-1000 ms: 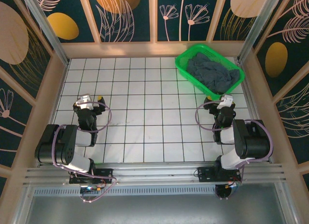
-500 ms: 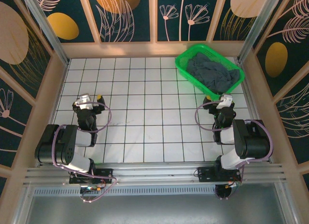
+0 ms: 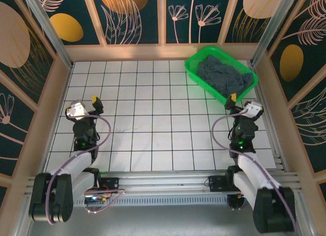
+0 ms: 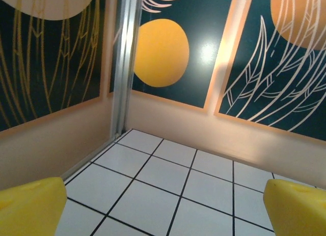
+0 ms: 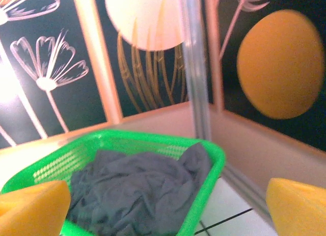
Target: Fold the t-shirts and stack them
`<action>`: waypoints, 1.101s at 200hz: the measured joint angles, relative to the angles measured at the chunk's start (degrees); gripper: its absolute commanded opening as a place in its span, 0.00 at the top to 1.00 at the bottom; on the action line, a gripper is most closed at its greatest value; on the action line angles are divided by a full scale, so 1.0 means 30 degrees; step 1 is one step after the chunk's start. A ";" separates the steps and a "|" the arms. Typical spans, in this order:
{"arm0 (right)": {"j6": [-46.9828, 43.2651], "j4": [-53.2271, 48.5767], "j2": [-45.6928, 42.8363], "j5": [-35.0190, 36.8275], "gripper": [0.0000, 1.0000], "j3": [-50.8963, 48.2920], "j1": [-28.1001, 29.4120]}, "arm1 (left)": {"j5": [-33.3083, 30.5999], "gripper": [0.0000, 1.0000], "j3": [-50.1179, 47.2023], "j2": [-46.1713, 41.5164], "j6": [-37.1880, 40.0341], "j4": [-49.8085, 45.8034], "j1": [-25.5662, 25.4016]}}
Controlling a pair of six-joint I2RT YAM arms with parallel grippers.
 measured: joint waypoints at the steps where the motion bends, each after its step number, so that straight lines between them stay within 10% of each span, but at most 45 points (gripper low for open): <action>1: 0.0000 0.0000 0.0000 0.0000 0.01 0.0000 0.0000 | 0.0000 0.01 0.0000 0.0000 0.0000 0.0000 0.0000; 30: 0.1931 -0.6951 -0.0364 -0.0204 0.01 0.6237 -0.0189 | -0.0882 0.01 0.2171 -0.1362 -0.0517 -0.3388 -0.0401; 80: 0.8451 -1.2743 0.6805 -0.6178 0.09 1.6983 -0.2528 | 0.1319 0.01 1.6436 0.3118 -0.7927 -1.3704 -0.0481; 121: 0.9683 -1.9795 1.6859 -0.5850 0.21 2.4662 -0.2382 | 0.5974 0.01 1.9482 0.7679 -1.0571 -1.7471 -0.0984; 193: 0.9923 -2.4436 2.6104 -0.6856 0.36 2.9208 -0.2186 | 0.9114 0.09 2.0436 0.9610 -1.1111 -2.0444 -0.4918; 220: 1.0076 -2.4640 2.7904 -0.7512 0.63 2.9893 -0.2069 | 0.9551 0.15 2.0422 0.9683 -1.1344 -2.0429 -0.5523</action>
